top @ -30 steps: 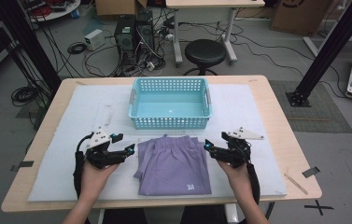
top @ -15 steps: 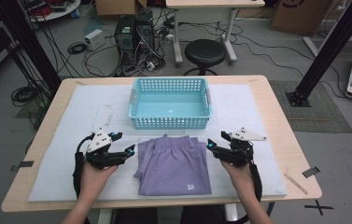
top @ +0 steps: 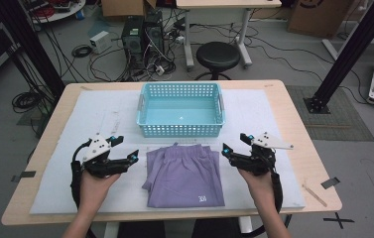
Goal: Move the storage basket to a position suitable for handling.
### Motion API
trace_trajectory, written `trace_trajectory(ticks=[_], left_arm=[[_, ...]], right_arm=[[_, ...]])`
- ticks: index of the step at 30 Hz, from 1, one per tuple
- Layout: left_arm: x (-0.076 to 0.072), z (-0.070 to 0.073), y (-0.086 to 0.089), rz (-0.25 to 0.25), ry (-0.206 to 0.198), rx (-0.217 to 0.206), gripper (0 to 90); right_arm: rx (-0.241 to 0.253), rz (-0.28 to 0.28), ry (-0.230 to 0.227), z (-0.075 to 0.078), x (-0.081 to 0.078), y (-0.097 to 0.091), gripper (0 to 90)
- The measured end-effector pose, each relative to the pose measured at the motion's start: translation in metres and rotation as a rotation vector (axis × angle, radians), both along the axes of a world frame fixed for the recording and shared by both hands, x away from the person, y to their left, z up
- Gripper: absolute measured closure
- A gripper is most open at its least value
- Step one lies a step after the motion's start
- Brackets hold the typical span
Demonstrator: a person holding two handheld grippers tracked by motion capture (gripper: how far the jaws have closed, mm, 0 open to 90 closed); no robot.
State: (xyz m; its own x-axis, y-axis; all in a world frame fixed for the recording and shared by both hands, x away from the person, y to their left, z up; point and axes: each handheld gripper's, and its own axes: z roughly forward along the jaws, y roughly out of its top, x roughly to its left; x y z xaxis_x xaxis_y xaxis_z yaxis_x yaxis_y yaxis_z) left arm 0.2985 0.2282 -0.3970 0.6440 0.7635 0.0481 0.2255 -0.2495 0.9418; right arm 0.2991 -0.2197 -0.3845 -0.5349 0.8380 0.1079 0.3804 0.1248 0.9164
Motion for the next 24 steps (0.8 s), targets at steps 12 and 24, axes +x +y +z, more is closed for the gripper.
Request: trace_trajectory(ticks=[12, 24], left_arm=[[0.0002, 0.001, 0.0061, 0.006, 0.005, -0.032, 26.7], [-0.0009, 0.0029, 0.003, -0.005, 0.01, -0.039, 26.7]], right_arm=[[-0.026, 0.01, -0.012, 0.0027, -0.0018, -0.0024, 23.2], [-0.033, 0.003, -0.018, 0.005, -0.0022, -0.0089, 23.2]])
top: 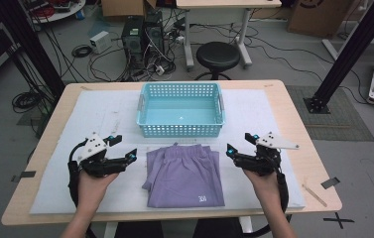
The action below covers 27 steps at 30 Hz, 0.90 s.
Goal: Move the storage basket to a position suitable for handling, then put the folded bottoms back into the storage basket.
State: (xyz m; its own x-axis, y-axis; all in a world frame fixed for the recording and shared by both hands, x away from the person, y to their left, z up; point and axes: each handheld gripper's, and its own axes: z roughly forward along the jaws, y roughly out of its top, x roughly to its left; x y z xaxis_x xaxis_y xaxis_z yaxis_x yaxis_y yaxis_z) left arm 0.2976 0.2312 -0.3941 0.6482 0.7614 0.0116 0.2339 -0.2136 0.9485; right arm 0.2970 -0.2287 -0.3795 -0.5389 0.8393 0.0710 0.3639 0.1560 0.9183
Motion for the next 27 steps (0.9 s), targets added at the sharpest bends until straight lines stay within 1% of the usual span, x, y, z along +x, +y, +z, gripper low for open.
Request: trace_trajectory(ticks=[3, 4, 6, 10, 11, 12, 15, 18, 19, 20, 22, 25, 26, 27], left_arm=[[0.001, 0.001, -0.002, -0.007, 0.035, -0.008, 26.8], [0.001, 0.001, -0.002, -0.01, 0.041, -0.009, 26.7], [0.001, 0.0, -0.003, -0.009, 0.038, -0.006, 26.7], [-0.002, 0.001, -0.006, -0.023, 0.05, -0.016, 26.7], [-0.003, 0.001, -0.006, -0.021, 0.064, -0.017, 26.5], [-0.004, 0.002, -0.008, -0.016, 0.073, -0.018, 26.5], [-0.01, 0.005, -0.015, -0.031, 0.081, -0.035, 26.5], [-0.021, 0.003, -0.025, -0.061, 0.096, -0.039, 26.5], [-0.024, 0.001, -0.028, -0.069, 0.103, -0.042, 26.5], [-0.026, -0.001, -0.029, -0.083, 0.122, -0.055, 26.5], [-0.029, -0.004, -0.03, -0.093, 0.154, -0.071, 26.5], [-0.036, -0.007, -0.031, -0.066, 0.168, -0.058, 26.5], [-0.038, -0.009, -0.03, -0.06, 0.182, -0.063, 26.5], [-0.038, -0.012, -0.029, -0.063, 0.207, -0.072, 26.4]], right_arm=[[-0.001, -0.002, -0.002, 0.001, -0.001, -0.001, 23.3], [-0.002, -0.004, -0.003, 0.001, -0.001, -0.002, 23.3], [-0.001, -0.008, -0.006, 0.002, -0.002, -0.003, 23.4], [0.006, -0.015, -0.008, 0.002, -0.003, -0.004, 23.4], [0.002, -0.018, -0.011, 0.002, -0.004, -0.004, 23.4], [0.0, -0.03, -0.013, 0.001, -0.005, -0.003, 23.3], [-0.015, -0.039, -0.028, 0.0, -0.01, 0.003, 23.3], [-0.028, -0.048, -0.04, -0.001, -0.016, 0.009, 23.4], [-0.026, -0.042, -0.038, -0.002, -0.018, 0.009, 23.3], [-0.022, -0.039, -0.036, -0.003, -0.02, 0.01, 23.3], [-0.025, -0.035, -0.035, -0.005, -0.025, 0.012, 23.3], [-0.044, -0.03, -0.043, -0.007, -0.032, 0.013, 23.4], [-0.049, -0.027, -0.044, -0.008, -0.034, 0.012, 23.4], [-0.057, -0.029, -0.047, -0.01, -0.035, 0.012, 23.4]])
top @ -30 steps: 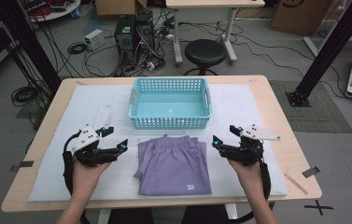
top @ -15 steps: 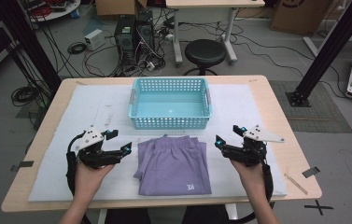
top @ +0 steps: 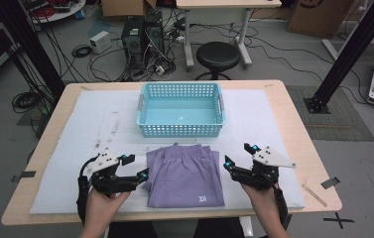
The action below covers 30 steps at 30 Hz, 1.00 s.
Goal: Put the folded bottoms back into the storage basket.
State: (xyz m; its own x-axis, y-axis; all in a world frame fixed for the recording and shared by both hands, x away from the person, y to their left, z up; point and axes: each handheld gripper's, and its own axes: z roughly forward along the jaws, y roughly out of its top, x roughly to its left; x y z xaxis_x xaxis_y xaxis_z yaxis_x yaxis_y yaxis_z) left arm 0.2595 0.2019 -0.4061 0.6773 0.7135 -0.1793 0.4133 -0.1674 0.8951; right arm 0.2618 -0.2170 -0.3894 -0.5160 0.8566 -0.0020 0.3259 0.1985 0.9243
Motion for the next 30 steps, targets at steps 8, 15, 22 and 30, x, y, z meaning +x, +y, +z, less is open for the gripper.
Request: trace_trajectory(ticks=[8, 15, 22, 30], left_arm=[[-0.004, -0.026, 0.001, 0.033, 0.193, -0.018, 23.2], [0.001, -0.037, -0.001, 0.025, 0.304, -0.099, 22.2], [0.004, -0.047, -0.011, 0.034, 0.354, -0.091, 22.1], [0.006, -0.048, -0.017, 0.066, 0.345, -0.1, 19.8]], right_arm=[[-0.004, 0.007, 0.056, -0.015, -0.007, -0.005, 23.4], [-0.013, -0.002, 0.07, -0.02, -0.008, -0.008, 23.4], [-0.044, 0.008, 0.115, -0.028, -0.005, -0.002, 24.0], [0.0, 0.034, 0.248, -0.037, 0.001, 0.003, 23.9]])
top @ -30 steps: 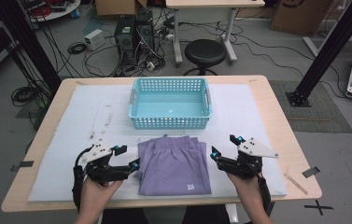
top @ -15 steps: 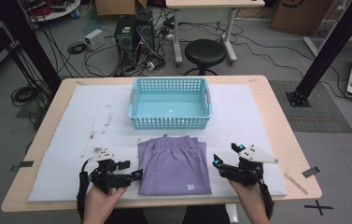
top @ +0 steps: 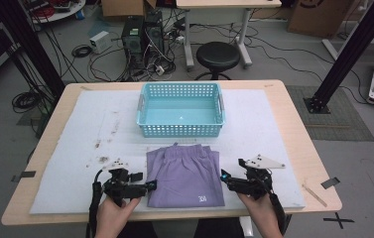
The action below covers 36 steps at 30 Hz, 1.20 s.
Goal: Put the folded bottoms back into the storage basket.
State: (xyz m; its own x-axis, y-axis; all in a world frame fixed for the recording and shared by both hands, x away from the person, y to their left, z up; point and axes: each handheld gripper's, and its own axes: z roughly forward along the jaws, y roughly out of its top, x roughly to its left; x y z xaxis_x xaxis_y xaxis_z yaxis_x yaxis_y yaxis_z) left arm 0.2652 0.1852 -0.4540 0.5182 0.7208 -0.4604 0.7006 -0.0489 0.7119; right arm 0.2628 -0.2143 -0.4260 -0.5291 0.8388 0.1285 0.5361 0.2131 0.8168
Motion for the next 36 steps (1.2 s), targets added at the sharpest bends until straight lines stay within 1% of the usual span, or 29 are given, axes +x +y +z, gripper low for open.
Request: trace_trajectory(ticks=[1, 2, 3, 5, 8, 10, 11, 12, 13, 15, 17, 18, 20, 21, 23, 24, 25, 26, 27, 28, 29, 30, 31, 32, 34, 35, 36], left_arm=[[0.0, 0.0, -0.001, 0.006, 0.002, -0.006, 19.2], [0.001, -0.001, -0.002, 0.009, 0.003, -0.01, 19.1], [0.002, 0.0, -0.004, 0.018, 0.005, -0.015, 19.1], [0.004, 0.0, -0.007, 0.018, 0.013, -0.016, 19.1], [0.005, 0.0, -0.011, 0.028, 0.016, -0.02, 19.2], [0.006, 0.0, -0.013, 0.026, 0.016, -0.02, 19.2], [0.007, 0.0, -0.014, 0.024, 0.014, -0.014, 19.3], [0.007, 0.0, -0.016, 0.028, 0.015, -0.017, 19.9], [0.008, 0.0, -0.017, 0.025, 0.009, -0.008, 21.6], [0.009, 0.0, -0.02, 0.02, 0.005, 0.002, 25.1], [0.01, 0.0, -0.022, 0.011, 0.004, 0.006, 30.7], [0.01, 0.0, -0.024, 0.013, 0.0, 0.017, 32.6], [0.009, 0.001, -0.025, 0.024, -0.002, 0.029, 36.1], [0.009, 0.0, -0.024, 0.024, -0.003, 0.028, 37.3], [0.009, 0.001, -0.023, 0.028, -0.006, 0.036, 38.5], [0.009, 0.001, -0.024, 0.031, -0.009, 0.041, 39.2], [0.009, 0.001, -0.025, 0.036, -0.01, 0.046, 39.7], [0.009, 0.001, -0.026, 0.037, -0.015, 0.056, 39.8], [0.008, 0.001, -0.028, 0.039, -0.022, 0.067, 39.8], [0.008, 0.001, -0.029, 0.042, -0.02, 0.067, 39.9], [0.008, 0.001, -0.031, 0.047, -0.022, 0.072, 40.0], [0.008, 0.001, -0.032, 0.049, -0.026, 0.079, 41.0], [0.008, 0.001, -0.033, 0.05, -0.024, 0.077, 43.0], [0.009, 0.001, -0.033, 0.052, -0.025, 0.079, 44.9], [0.01, 0.002, -0.035, 0.057, -0.023, 0.086, 49.0], [0.01, 0.002, -0.036, 0.057, -0.028, 0.096, 50.9], [0.01, 0.002, -0.037, 0.061, -0.031, 0.1, 53.4]], right_arm=[[0.026, 0.005, 0.033, -0.002, 0.001, 0.001, 24.0], [0.046, 0.003, 0.054, -0.003, 0.001, 0.002, 23.9], [0.079, -0.003, 0.082, -0.005, 0.002, 0.003, 23.9], [0.123, 0.002, 0.141, -0.008, 0.005, 0.008, 23.9], [0.111, -0.006, 0.219, -0.015, 0.009, 0.02, 24.4], [0.092, -0.008, 0.267, -0.02, 0.012, 0.027, 26.4], [0.082, -0.018, 0.267, -0.021, 0.012, 0.03, 27.6], [0.075, -0.017, 0.265, -0.021, 0.012, 0.032, 28.7], [0.075, -0.016, 0.265, -0.021, 0.012, 0.034, 29.2], [0.088, 0.002, 0.268, -0.021, 0.011, 0.038, 38.4], [0.066, 0.008, 0.256, -0.022, 0.01, 0.044, 40.3], [0.051, 0.009, 0.251, -0.021, 0.009, 0.047, 43.0], [0.039, 0.016, 0.246, -0.021, 0.01, 0.049, 47.3], [0.027, 0.017, 0.241, -0.02, 0.01, 0.048, 47.4], [0.003, -0.006, 0.208, -0.017, 0.007, 0.043, 45.3], [0.0, -0.015, 0.211, -0.017, 0.007, 0.041, 44.2], [0.001, -0.016, 0.229, -0.018, 0.008, 0.04, 44.2], [0.0, -0.021, 0.233, -0.02, 0.008, 0.04, 44.8], [-0.004, -0.029, 0.226, -0.021, 0.008, 0.041, 43.3], [-0.009, -0.032, 0.227, -0.02, 0.007, 0.044, 42.2], [-0.009, -0.024, 0.229, -0.02, 0.008, 0.047, 43.5], [-0.018, -0.025, 0.223, -0.02, 0.007, 0.051, 44.2], [-0.029, -0.029, 0.212, -0.021, 0.007, 0.055, 44.3], [-0.029, -0.032, 0.207, -0.021, 0.006, 0.057, 45.0], [-0.029, -0.044, 0.196, -0.022, 0.006, 0.058, 50.7], [-0.033, -0.048, 0.19, -0.022, 0.005, 0.059, 54.6], [-0.038, -0.04, 0.185, -0.022, 0.005, 0.06, 60.0]])
